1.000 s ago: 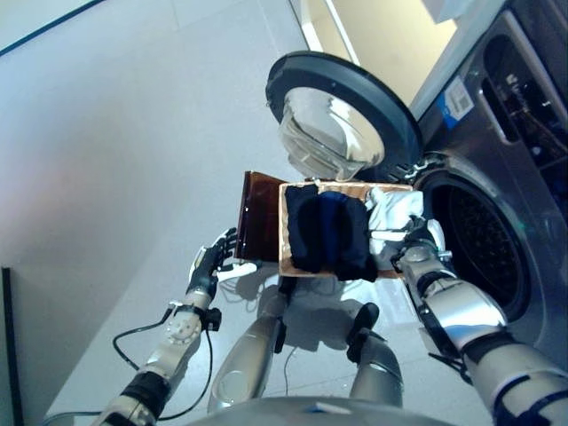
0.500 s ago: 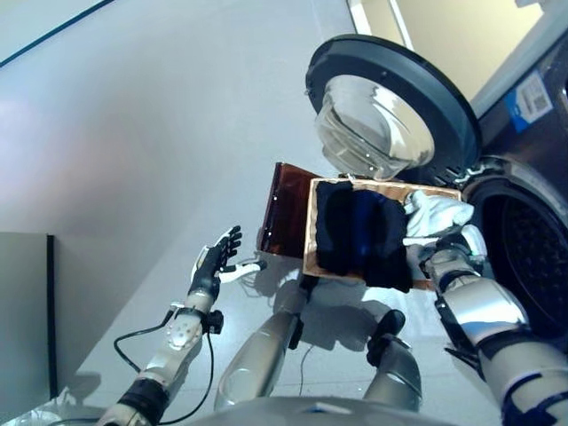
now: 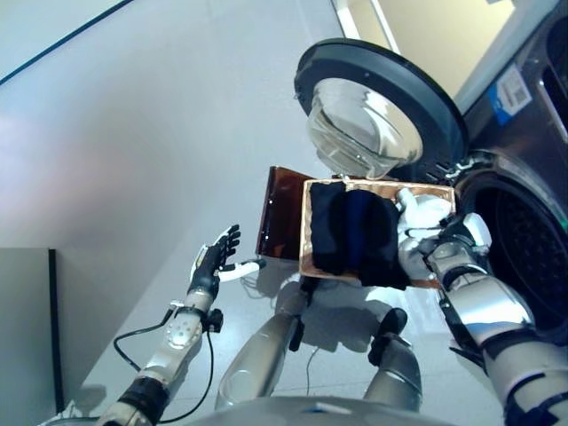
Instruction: Pick up the clothes and place them into the washing machine
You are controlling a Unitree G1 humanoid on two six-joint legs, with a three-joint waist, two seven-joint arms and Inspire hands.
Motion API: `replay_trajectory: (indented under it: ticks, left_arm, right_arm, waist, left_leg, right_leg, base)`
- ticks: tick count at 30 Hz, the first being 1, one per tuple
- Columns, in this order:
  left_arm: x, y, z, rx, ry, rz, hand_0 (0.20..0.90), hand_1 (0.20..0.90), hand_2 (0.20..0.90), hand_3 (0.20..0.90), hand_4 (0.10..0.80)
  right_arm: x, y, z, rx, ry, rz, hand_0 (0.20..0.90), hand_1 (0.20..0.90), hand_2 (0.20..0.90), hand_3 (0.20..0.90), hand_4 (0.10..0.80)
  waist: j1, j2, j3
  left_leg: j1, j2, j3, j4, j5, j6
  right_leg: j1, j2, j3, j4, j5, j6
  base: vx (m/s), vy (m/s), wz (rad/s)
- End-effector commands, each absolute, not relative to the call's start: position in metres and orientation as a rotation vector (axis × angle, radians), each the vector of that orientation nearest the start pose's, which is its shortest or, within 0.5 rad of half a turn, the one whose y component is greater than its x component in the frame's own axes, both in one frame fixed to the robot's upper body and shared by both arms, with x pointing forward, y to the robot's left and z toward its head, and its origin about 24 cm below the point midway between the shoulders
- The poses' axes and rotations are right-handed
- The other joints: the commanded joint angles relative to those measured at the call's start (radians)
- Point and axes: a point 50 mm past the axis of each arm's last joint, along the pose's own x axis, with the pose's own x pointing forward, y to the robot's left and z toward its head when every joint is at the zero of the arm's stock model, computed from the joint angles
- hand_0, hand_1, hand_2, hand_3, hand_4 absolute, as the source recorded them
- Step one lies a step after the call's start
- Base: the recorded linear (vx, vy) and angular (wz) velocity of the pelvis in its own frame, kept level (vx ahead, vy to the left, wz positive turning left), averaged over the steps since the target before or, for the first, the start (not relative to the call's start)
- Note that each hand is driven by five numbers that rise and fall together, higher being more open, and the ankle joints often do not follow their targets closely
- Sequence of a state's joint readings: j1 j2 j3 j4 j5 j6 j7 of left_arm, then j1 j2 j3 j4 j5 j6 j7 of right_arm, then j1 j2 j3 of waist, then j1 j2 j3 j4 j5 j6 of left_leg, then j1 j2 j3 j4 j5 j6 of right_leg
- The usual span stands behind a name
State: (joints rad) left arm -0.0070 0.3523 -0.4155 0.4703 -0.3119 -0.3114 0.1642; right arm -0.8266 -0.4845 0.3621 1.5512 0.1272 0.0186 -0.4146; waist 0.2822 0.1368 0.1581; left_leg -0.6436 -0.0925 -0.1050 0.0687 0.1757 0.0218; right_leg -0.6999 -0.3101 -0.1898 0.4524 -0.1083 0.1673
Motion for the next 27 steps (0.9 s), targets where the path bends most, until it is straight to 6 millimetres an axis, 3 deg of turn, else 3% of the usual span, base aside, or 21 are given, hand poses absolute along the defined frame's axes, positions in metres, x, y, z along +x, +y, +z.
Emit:
replay_trajectory:
  ticks: [1, 6, 7, 16, 27]
  left_arm:
    - [0.233, 0.190, -0.018, 0.144, 0.111, -0.038, 0.900, 0.900, 0.900, 0.900, 0.800]
    - [0.230, 0.196, -0.022, 0.141, 0.132, -0.025, 0.900, 0.900, 0.900, 0.900, 0.800]
    - [0.229, 0.200, -0.026, 0.144, 0.148, -0.011, 0.900, 0.900, 0.900, 0.900, 0.800]
    - [0.225, 0.209, -0.034, 0.132, 0.188, 0.055, 0.900, 0.900, 0.900, 0.900, 0.800]
    - [0.225, 0.208, -0.041, 0.123, 0.227, 0.055, 0.900, 0.900, 0.900, 0.900, 0.800]
  right_arm:
    - [0.341, -0.312, 0.052, -0.683, 0.466, -0.616, 0.200, 0.200, 0.200, 0.200, 0.300]
    - [0.340, -0.315, 0.052, -0.516, 0.414, -0.637, 0.200, 0.200, 0.200, 0.200, 0.300]
    - [0.339, -0.310, 0.046, -0.436, 0.377, -0.636, 0.200, 0.200, 0.200, 0.200, 0.300]
    - [0.336, -0.279, 0.025, -0.241, 0.314, -0.578, 0.200, 0.200, 0.200, 0.200, 0.300]
    - [0.338, -0.267, 0.016, -0.352, 0.381, -0.500, 0.200, 0.200, 0.200, 0.200, 0.300]
  waist:
    - [-0.026, -0.014, 0.061]
    - [-0.049, -0.020, 0.056]
    - [-0.069, -0.031, 0.053]
    - [-0.121, -0.055, 0.042]
    - [-0.117, -0.056, 0.033]
  left_leg:
    - [-0.047, -0.006, 0.046, 0.149, -0.202, -0.051]
    - [-0.025, 0.002, 0.056, 0.125, -0.163, -0.046]
    - [-0.009, 0.010, 0.062, 0.116, -0.162, -0.046]
    - [0.022, 0.033, 0.077, 0.084, -0.145, -0.048]
    - [0.018, 0.040, 0.075, 0.077, -0.133, -0.049]
  right_leg:
    - [0.265, 0.013, 0.005, -0.385, 0.153, -0.041]
    - [0.269, 0.014, 0.010, -0.393, 0.180, -0.044]
    - [0.272, 0.020, 0.020, -0.397, 0.183, -0.043]
    - [0.278, 0.035, 0.043, -0.418, 0.194, -0.040]
    - [0.273, 0.043, 0.041, -0.428, 0.198, -0.042]
  base:
    - [-0.020, -0.027, -0.21]
    - [-0.069, 0.006, -0.09]
    - [-0.014, -0.011, -0.05]
    - [-0.036, -0.034, -0.16]
    - [-0.008, -0.011, -0.06]
